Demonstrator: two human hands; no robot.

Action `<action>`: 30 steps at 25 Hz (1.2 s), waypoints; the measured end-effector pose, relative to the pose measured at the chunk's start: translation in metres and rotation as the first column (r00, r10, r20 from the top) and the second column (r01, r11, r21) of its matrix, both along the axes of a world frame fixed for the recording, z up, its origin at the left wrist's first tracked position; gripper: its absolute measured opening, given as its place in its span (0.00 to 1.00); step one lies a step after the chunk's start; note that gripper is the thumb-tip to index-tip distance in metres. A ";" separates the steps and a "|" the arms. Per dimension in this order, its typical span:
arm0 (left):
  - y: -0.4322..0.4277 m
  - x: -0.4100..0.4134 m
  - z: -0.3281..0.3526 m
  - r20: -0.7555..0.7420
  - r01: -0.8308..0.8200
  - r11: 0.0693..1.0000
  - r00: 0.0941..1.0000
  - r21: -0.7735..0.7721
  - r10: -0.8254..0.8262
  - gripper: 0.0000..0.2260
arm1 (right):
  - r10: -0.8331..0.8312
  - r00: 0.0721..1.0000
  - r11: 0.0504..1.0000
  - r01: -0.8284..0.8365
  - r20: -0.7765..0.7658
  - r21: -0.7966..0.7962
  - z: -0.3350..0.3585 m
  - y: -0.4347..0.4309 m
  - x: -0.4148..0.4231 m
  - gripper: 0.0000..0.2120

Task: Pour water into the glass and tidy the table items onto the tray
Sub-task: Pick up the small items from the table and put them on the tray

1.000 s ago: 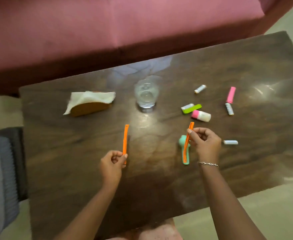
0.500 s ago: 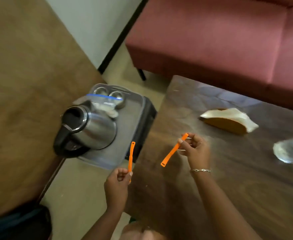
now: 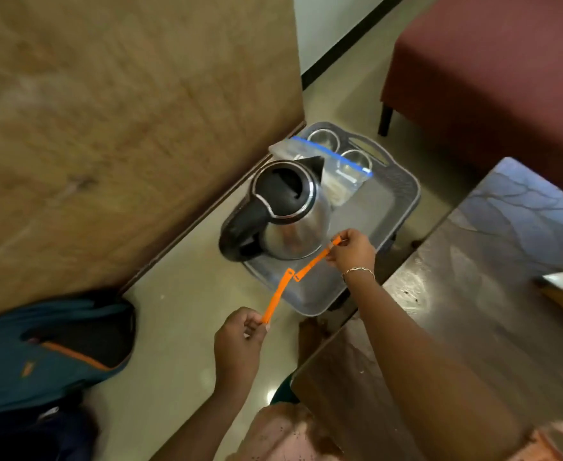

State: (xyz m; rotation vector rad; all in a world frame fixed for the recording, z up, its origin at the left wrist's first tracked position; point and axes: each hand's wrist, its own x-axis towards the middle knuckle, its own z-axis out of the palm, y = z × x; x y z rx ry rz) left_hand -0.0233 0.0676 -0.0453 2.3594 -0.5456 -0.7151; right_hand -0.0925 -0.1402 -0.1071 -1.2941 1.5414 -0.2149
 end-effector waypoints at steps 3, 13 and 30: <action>0.001 0.012 -0.003 0.053 0.053 0.998 0.997 0.020 -0.054 0.14 | 0.162 0.969 0.987 -0.163 -0.185 0.009 -0.022 -0.002 0.016 0.05; -0.007 0.003 -0.006 -0.072 0.031 1.000 0.997 0.001 -0.031 0.06 | 0.215 0.943 0.974 -0.226 -0.253 -0.011 0.013 -0.006 -0.001 0.09; -0.077 0.000 -0.017 -0.454 -0.412 0.908 0.824 -0.072 0.338 0.14 | 0.778 0.325 0.201 -0.939 -0.537 -0.278 0.035 0.008 -0.010 0.09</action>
